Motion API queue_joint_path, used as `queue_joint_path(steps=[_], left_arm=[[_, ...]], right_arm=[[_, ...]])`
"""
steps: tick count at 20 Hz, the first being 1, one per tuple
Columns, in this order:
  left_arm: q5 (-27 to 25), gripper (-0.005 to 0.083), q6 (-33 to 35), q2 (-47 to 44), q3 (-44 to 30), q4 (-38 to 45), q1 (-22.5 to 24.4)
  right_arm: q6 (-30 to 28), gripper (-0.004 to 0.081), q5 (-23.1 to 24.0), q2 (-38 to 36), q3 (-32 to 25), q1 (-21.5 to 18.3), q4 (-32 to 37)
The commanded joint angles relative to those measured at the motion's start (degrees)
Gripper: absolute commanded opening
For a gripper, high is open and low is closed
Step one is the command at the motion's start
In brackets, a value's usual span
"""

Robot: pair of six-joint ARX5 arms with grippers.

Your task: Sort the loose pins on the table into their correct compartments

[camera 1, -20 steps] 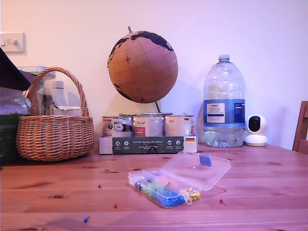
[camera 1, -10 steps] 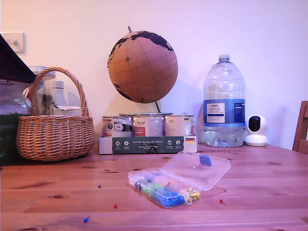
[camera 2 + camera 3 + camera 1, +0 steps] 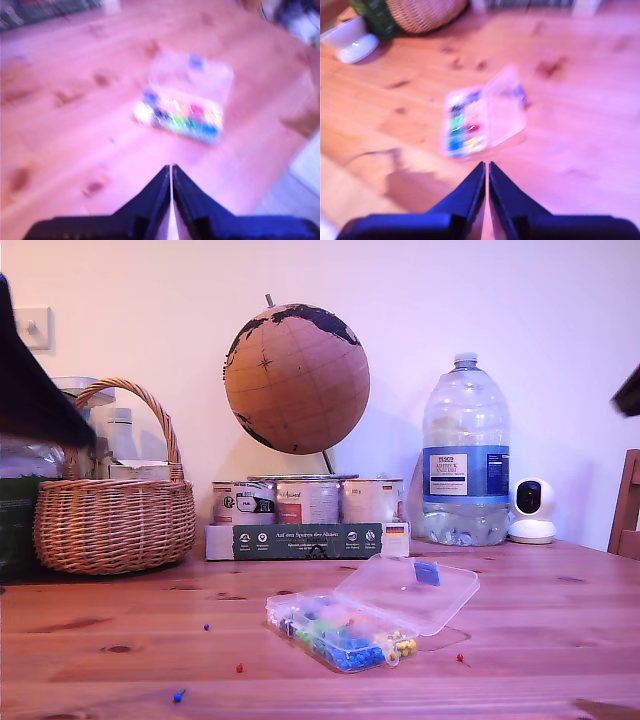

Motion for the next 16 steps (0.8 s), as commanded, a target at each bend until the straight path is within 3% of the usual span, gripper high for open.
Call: queue_joint_path(steps=[1, 6, 11, 13, 16], left_arm=[[3.1, -0.0024, 1.46, 2.23, 0.74, -0.28, -0.26], [6.27, -0.0024, 1.49, 7.15, 0.79, -0.31, -0.26], [6.27, -0.0024, 1.49, 7.28, 0.79, 0.24, -0.26], [6.27, -0.0024, 1.49, 7.28, 0.79, 0.48, -0.26], [6.27, -0.0024, 1.46, 7.26, 0.79, 0.68, -0.26]], right_arm=[[0.87, -0.0012, -0.5, 2.05, -0.61, 0.28, 0.61], [1.31, -0.0012, -0.37, 15.41, 3.21, 0.28, -3.32], [1.97, -0.0012, 0.09, 30.45, 15.67, 0.68, -14.91], [2.21, -0.0012, -4.59, 34.58, 18.56, 0.98, -17.29], [3.93, -0.0012, -8.28, 36.81, 19.06, 1.62, -14.38]])
